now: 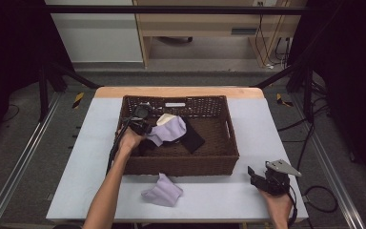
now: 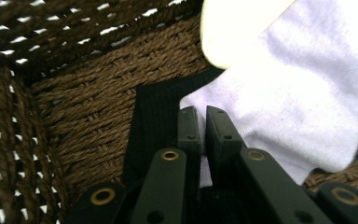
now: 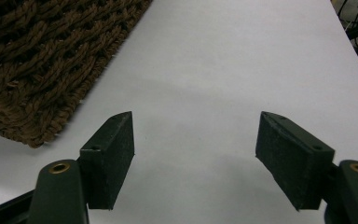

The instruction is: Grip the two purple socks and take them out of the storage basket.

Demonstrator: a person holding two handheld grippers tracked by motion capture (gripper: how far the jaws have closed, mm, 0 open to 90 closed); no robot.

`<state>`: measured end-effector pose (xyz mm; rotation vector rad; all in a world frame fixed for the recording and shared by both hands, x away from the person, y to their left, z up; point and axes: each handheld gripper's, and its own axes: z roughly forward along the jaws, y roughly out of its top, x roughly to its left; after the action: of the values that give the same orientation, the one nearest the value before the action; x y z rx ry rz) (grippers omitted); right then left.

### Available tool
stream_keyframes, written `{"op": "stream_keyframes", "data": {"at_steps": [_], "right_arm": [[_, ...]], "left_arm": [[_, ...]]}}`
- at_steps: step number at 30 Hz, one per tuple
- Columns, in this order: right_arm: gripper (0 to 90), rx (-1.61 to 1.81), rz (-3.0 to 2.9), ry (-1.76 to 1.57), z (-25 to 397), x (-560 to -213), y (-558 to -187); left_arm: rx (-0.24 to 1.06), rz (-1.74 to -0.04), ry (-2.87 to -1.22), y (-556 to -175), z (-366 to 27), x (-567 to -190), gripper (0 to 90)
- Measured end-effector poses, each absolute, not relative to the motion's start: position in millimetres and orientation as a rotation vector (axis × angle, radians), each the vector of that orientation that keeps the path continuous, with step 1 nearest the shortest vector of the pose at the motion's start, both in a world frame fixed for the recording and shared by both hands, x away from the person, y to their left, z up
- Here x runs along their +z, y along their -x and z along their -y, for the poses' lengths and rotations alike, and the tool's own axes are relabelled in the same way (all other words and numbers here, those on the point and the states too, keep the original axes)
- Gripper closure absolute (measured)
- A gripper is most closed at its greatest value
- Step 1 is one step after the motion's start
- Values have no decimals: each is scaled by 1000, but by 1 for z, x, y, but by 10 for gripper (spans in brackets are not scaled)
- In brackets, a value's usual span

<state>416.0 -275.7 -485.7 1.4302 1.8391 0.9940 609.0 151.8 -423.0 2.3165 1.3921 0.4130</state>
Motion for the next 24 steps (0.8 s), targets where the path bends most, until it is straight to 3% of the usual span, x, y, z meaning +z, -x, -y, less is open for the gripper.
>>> {"op": "stream_keyframes", "data": {"at_steps": [8,24], "right_arm": [[281,991,-1840,-1431,276,-486,-416],[280,988,-1831,-1419,275,-485,-415]], "left_arm": [[496,-1237,-2249,-596,-146,-405,853],[591,-1030,-1926,-552,-162,-348,859]]}}
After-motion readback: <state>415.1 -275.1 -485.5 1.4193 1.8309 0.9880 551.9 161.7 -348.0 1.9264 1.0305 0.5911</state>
